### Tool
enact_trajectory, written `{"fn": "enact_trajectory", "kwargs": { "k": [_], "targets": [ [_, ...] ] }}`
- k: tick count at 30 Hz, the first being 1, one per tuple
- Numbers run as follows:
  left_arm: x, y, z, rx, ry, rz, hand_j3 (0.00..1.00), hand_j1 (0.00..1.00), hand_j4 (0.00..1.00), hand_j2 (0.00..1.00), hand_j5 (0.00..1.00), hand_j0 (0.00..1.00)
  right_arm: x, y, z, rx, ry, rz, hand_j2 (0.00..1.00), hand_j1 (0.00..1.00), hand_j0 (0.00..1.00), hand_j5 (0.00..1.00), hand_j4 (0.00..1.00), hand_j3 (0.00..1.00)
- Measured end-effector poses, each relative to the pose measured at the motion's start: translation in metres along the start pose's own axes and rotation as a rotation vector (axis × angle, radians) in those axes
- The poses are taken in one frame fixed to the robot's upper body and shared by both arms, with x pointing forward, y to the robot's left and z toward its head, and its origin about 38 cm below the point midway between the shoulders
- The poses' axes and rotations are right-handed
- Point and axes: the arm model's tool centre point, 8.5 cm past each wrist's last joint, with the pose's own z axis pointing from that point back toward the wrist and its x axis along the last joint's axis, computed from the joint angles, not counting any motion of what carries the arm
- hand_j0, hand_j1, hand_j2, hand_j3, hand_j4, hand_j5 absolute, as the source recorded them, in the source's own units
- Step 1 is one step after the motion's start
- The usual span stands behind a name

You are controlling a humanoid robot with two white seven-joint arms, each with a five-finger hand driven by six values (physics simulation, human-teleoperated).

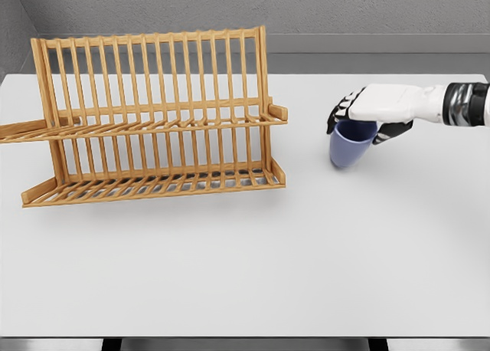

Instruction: Right arm put cup on second shelf

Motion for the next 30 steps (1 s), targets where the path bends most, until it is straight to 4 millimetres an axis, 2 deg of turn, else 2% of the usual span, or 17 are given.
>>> {"fn": "enact_trajectory", "kwargs": {
  "k": [19, 30],
  "targets": [
    [0.0, 0.0, 0.0, 0.0, 0.0, 0.0, 1.0, 1.0, 1.0, 1.0, 1.0, 1.0, -0.009, -0.043, 0.032, -0.141, 0.056, 0.041, 0.68, 0.68, 0.68, 0.68, 0.68, 0.68],
    [0.0, 0.0, 0.0, 0.0, 0.0, 0.0, 1.0, 1.0, 1.0, 1.0, 1.0, 1.0, 0.002, -0.072, 0.047, -0.224, 0.053, 0.101, 0.68, 0.68, 0.68, 0.68, 0.68, 0.68]
  ]
}}
